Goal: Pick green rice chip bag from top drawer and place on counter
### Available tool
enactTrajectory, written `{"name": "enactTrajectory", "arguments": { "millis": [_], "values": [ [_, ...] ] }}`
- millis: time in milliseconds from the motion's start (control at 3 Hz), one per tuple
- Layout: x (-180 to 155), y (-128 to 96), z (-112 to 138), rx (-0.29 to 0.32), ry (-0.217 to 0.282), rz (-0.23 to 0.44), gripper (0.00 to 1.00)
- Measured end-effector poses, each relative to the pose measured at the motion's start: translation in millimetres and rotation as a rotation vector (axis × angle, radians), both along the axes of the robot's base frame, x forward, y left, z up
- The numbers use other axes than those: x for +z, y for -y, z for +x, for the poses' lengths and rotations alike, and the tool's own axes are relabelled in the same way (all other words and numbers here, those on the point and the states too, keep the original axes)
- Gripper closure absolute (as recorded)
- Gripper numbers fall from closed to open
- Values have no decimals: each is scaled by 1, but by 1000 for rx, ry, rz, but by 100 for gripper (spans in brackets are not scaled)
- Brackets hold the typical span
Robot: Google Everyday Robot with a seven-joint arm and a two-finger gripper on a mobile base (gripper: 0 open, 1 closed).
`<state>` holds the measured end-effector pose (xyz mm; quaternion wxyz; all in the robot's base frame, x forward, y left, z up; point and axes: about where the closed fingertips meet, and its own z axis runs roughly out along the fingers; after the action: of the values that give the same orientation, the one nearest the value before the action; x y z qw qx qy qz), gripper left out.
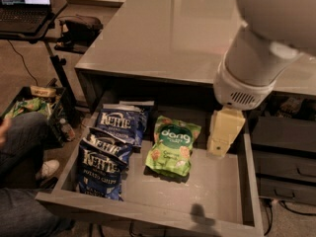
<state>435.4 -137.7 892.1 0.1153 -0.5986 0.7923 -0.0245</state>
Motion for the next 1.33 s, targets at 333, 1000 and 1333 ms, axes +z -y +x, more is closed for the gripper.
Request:
{"name": "enactTrajectory", "arguments": {
  "millis": [333, 1000, 1333],
  "values": [
    [-35, -17, -2, -13, -126, 53, 0],
    [-52, -28, -3, -3, -109, 77, 0],
    [-85, -43, 5, -3, -66, 110, 0]
  ]
}}
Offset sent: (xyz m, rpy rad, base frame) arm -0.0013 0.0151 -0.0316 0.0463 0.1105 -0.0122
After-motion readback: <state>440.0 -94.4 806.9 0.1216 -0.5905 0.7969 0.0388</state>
